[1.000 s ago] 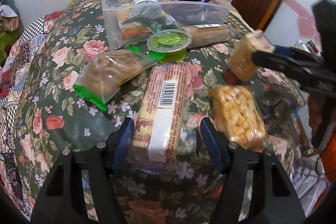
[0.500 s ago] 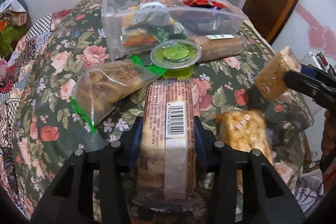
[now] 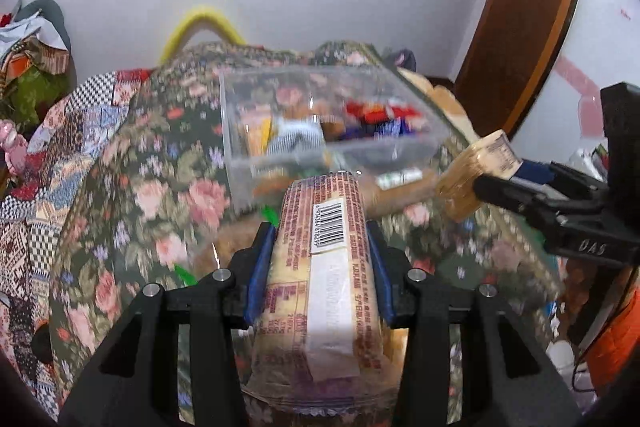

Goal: Organize snacks
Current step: 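Carry the wafer bar into the box with the left tool while the right carries the cracker pack in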

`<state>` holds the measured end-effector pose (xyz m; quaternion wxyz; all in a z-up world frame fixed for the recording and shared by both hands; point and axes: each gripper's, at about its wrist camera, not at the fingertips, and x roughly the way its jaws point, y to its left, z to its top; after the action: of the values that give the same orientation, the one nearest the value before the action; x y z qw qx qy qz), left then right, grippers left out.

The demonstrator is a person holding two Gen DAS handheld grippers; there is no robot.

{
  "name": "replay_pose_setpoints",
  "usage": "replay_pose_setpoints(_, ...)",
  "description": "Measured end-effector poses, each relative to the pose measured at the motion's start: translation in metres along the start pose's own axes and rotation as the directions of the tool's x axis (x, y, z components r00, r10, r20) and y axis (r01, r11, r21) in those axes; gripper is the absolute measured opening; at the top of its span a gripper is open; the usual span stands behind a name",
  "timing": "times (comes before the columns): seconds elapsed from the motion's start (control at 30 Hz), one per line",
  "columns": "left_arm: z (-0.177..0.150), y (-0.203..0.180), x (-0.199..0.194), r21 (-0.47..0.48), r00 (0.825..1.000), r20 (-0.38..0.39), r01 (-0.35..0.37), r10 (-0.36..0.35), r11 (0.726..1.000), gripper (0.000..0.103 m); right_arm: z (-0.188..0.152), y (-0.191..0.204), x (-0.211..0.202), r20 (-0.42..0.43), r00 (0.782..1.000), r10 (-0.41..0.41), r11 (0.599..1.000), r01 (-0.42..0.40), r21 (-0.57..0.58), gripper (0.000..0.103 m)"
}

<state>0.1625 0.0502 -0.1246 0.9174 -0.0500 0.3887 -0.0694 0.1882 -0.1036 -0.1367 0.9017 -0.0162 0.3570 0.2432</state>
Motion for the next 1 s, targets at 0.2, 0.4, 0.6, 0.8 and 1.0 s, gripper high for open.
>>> replay_pose_setpoints(0.2, 0.034, 0.005, 0.006, -0.013, 0.998, 0.056, -0.014, 0.015, 1.000, 0.044, 0.025, 0.001, 0.011, 0.045, 0.999, 0.000, 1.000, 0.000, -0.011, 0.075)
replay_pose_setpoints(0.4, 0.059, 0.015, 0.031, -0.020, 0.998, 0.063, -0.026, 0.027, 0.999, 0.044, 0.051, -0.001, 0.027, 0.076, 0.997, -0.017, 0.999, 0.019, -0.028, 0.075)
replay_pose_setpoints(0.6, 0.080, 0.022, 0.065, -0.008, 0.997, 0.056, -0.059, 0.060, 0.998, 0.044, 0.073, -0.007, 0.048, 0.089, 0.995, -0.043, 0.998, 0.047, -0.041, 0.075)
replay_pose_setpoints(0.8, 0.092, 0.025, 0.093, 0.004, 0.997, 0.038, -0.068, 0.068, 0.998, 0.044, 0.087, -0.014, 0.080, 0.075, 0.994, -0.078, 0.996, 0.080, -0.025, 0.075)
replay_pose_setpoints(1.0, 0.100, 0.031, 0.118, -0.001, 0.996, 0.014, -0.093, 0.093, 0.996, 0.044, 0.089, -0.022, 0.109, 0.029, 0.995, -0.096, 0.995, 0.096, -0.003, 0.075)
